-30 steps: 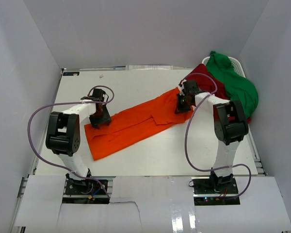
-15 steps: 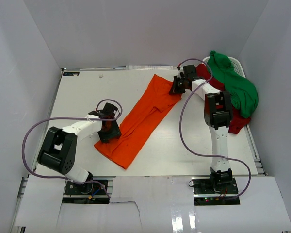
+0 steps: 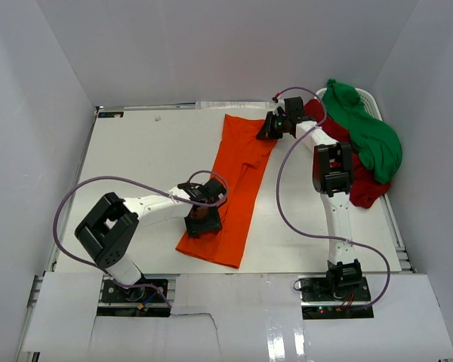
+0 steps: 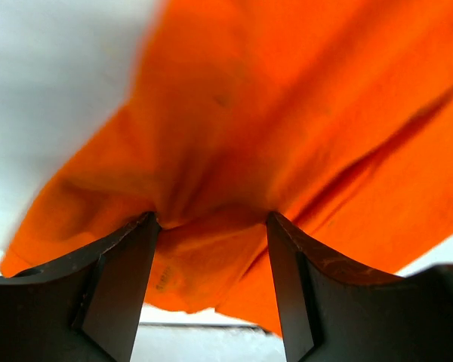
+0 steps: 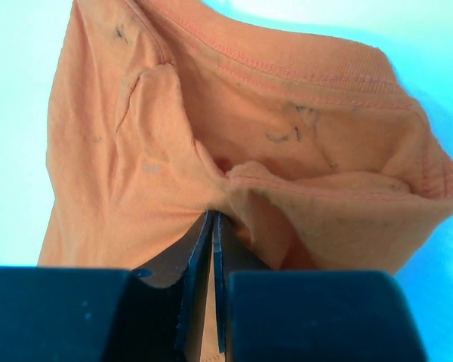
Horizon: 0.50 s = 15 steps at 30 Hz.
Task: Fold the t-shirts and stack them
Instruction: Rotate the tshirt 90 degrees
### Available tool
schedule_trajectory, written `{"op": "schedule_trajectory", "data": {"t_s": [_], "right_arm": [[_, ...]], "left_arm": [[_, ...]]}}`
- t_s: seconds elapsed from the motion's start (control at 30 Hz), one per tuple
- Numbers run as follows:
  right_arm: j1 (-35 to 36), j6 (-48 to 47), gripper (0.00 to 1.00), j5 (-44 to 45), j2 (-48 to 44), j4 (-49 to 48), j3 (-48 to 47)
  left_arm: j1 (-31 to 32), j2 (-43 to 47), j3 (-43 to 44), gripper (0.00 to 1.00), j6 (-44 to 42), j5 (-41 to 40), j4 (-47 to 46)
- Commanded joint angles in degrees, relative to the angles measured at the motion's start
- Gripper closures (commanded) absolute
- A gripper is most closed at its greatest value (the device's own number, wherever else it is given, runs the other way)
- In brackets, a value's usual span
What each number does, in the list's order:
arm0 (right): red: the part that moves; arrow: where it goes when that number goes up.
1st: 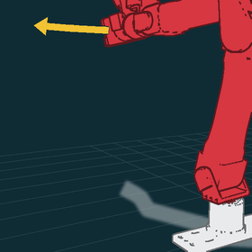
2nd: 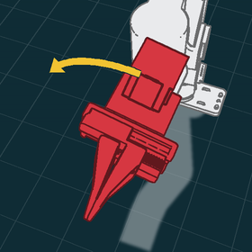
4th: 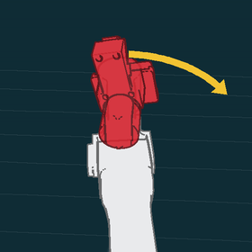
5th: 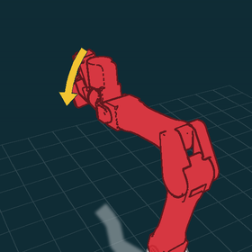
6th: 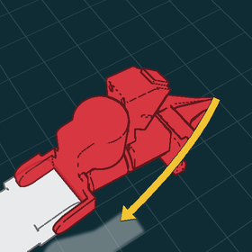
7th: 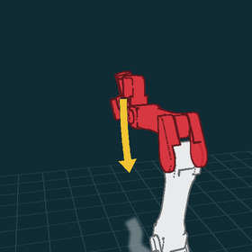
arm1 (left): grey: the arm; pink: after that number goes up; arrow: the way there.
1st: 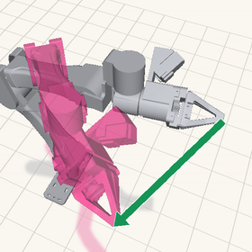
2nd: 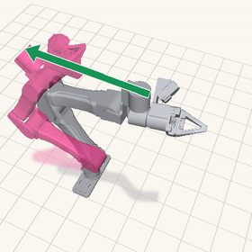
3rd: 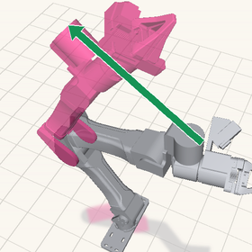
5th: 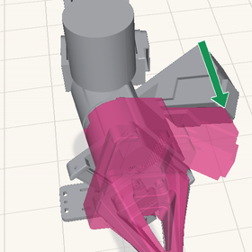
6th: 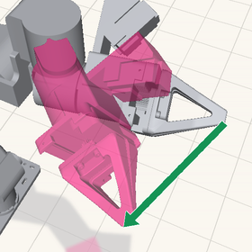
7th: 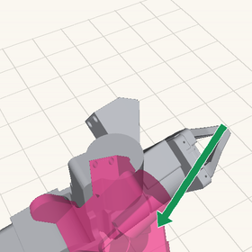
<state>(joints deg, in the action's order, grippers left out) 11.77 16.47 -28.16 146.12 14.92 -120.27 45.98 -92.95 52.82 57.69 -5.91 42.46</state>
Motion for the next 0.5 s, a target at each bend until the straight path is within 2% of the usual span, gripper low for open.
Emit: {"op": "schedule_trajectory", "data": {"t_s": [0.0, 0.1, 0.27, 0.47], "right_arm": [[-1.1, 0.2, 0.89, 2.8, 4.3, -0.7, -1.8], [-1.4, 0.7, 0.88, 2.9, 5.0, -0.8, -2.6], [-2.1, 1.5, 0.87, 2.1, 5.3, -2.3, -2.6], [-2.2, 1.7, 0.86, 1.2, 5.9, -3.1, -4.4]], "left_arm": [[5.0, -6.2, -3.6, 0.29, 10.4, 11.3, 1.3], [5.8, -3.2, -5.1, 0.27, 16.1, 12.7, 1.2], [7.7, 3.9, -7.1, 0.27, 20.7, 11.2, -0.1], [13.3, 2.4, -4.4, 0.27, 22.2, 10.0, -0.3]]}}
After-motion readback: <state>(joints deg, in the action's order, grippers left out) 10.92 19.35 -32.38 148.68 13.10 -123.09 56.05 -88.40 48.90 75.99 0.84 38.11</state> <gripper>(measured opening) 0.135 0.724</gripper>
